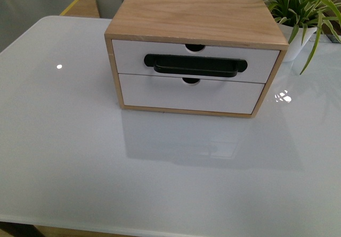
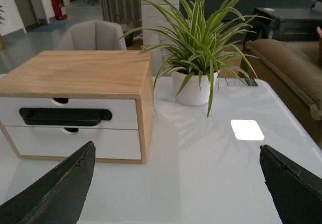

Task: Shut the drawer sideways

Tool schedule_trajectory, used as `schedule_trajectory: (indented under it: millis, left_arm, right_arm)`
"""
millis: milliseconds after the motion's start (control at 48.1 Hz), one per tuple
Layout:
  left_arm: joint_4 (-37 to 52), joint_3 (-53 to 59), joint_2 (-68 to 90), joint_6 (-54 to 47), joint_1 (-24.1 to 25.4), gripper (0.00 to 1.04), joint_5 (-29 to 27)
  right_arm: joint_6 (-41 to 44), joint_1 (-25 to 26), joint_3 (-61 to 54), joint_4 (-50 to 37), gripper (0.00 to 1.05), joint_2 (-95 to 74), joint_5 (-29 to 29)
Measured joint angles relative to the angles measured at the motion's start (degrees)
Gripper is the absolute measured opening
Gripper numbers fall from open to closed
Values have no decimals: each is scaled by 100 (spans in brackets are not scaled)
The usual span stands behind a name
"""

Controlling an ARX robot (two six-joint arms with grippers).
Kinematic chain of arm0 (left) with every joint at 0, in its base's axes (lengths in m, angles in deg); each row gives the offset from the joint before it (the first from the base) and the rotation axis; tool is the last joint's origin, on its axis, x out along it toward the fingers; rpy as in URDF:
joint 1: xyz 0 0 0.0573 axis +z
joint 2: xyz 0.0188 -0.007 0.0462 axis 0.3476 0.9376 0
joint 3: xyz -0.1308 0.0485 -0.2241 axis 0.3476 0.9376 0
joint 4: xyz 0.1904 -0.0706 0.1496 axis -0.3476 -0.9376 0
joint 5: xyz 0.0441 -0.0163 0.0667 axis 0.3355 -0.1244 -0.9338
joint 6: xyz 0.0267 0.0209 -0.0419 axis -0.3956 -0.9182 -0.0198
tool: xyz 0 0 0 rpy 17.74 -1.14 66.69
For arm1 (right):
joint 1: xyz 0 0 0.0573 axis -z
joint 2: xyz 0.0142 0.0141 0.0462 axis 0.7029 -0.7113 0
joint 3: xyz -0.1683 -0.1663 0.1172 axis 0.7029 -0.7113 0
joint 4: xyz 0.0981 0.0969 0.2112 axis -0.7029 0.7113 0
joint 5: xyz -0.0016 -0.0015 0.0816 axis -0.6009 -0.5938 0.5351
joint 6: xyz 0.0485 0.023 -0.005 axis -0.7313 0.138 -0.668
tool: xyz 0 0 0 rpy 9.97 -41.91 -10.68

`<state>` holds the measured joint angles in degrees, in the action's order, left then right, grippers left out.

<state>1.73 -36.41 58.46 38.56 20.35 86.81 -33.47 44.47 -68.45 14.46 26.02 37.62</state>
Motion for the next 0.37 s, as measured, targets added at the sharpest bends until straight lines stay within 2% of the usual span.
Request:
schedule_trajectory:
  millis: [374]
  left_arm:
    - [0,0,0,0,0,96,0]
  right_arm:
    - [0,0,0,0,96,0,0]
